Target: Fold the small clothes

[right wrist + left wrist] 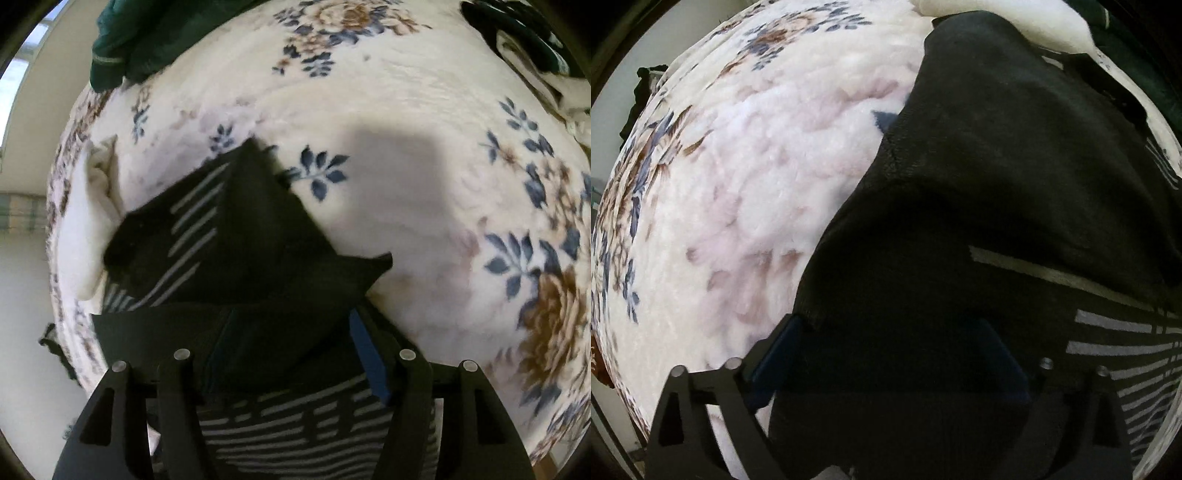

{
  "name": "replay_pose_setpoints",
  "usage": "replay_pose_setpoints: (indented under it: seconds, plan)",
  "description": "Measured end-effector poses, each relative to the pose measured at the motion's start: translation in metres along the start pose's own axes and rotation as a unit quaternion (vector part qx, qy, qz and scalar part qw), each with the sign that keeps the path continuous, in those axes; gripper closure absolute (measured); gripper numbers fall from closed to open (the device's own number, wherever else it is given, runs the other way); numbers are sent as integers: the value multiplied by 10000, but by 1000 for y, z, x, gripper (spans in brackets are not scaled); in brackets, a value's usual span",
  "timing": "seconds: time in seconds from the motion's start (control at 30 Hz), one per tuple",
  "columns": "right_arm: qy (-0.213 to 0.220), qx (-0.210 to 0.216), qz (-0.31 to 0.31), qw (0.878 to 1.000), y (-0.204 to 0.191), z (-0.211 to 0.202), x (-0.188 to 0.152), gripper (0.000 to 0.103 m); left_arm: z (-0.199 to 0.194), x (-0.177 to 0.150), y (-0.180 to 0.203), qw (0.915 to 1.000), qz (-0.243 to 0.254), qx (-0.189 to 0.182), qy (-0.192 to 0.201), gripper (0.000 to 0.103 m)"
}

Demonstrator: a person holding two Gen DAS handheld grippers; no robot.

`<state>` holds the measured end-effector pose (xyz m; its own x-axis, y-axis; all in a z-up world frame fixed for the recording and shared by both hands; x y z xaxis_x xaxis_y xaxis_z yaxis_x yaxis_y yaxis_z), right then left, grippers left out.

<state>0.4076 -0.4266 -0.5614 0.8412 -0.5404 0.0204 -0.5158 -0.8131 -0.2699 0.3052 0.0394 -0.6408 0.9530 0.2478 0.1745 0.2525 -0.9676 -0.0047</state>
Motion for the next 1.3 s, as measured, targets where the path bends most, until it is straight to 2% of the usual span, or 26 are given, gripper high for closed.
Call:
replay_pose_setpoints:
  seconds: [0.07, 0.23, 0.37, 0.43, 0.53, 0.67, 0.77, 0.87, 0.97, 1.03, 1.07, 1.1, 1.13, 1.2, 1.27, 1.3]
  plan:
    - [49, -51, -232, 9997, -9, 17, 5, 39, 7, 6, 1, 10000, -46, -6, -89, 0]
    - [-50, -1019, -998, 9898, -13, 54, -13, 39, 14, 6, -2, 9996, -143, -184, -183, 0]
    - [-368, -1280, -814, 9877, 36, 48, -57, 39, 16, 7, -4, 9996, -113, -232, -136, 0]
    - [-627, -1404, -683, 9857, 59, 46, -75, 39, 15, 7, -7, 9992, -81, -272, -267, 0]
    - [-664, -1193, -357, 9900, 86, 32, -85, 39, 6, 21, -16, 9987, -110, -252, -420, 0]
    - [-196, -454, -43, 9988, 87, 1, -59, 39, -32, 41, -5, 9995, 192, -267, 19, 0]
    - [-34, -43, -269, 9996, 69, -4, -30, 39, -55, 74, 11, 9974, 517, -267, 421, 0]
    - [-148, 245, -590, 9978, 50, 19, 3, 39, -43, 112, 21, 9964, 605, -362, 471, 0]
    - [-252, 282, -440, 9983, 57, 42, 27, 39, -16, 133, 37, 9964, 621, -422, 398, 1]
    - [-223, 277, -300, 9989, 64, 51, 32, 39, 2, 153, 42, 9956, 649, -594, 320, 5]
    - [-209, 310, -226, 9990, 65, 55, 37, 39, 9, 159, 47, 9948, 712, -663, 289, 20]
    - [-220, 384, -169, 9989, 66, 57, 38, 39, 17, 165, 51, 9937, 792, -763, 236, 53]
    - [-249, 476, -110, 9985, 67, 60, 39, 39, 24, 168, 54, 9927, 863, -832, 158, 65]
    - [-294, 544, -85, 9980, 72, 60, 34, 39, 29, 171, 54, 9920, 856, -921, 135, 74]
    - [-336, 529, -106, 9980, 71, 63, 31, 39, 31, 175, 45, 9914, 778, -1044, 144, 75]
    - [-331, 560, -113, 9978, 71, 63, 30, 39, 32, 176, 41, 9918, 786, -994, 165, 75]
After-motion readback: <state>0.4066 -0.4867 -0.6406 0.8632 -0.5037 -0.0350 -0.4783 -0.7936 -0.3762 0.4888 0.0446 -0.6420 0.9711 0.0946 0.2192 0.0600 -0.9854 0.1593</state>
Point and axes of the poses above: each gripper's, at about its wrist camera, not at the fingertips, and z roughly the way its jaws point, y to its right, x to its top, the point moved 5 cm from there along z, roughly the way its jaws point, and after that the axes turned 3 degrees about -x, right-handed, at the moved point
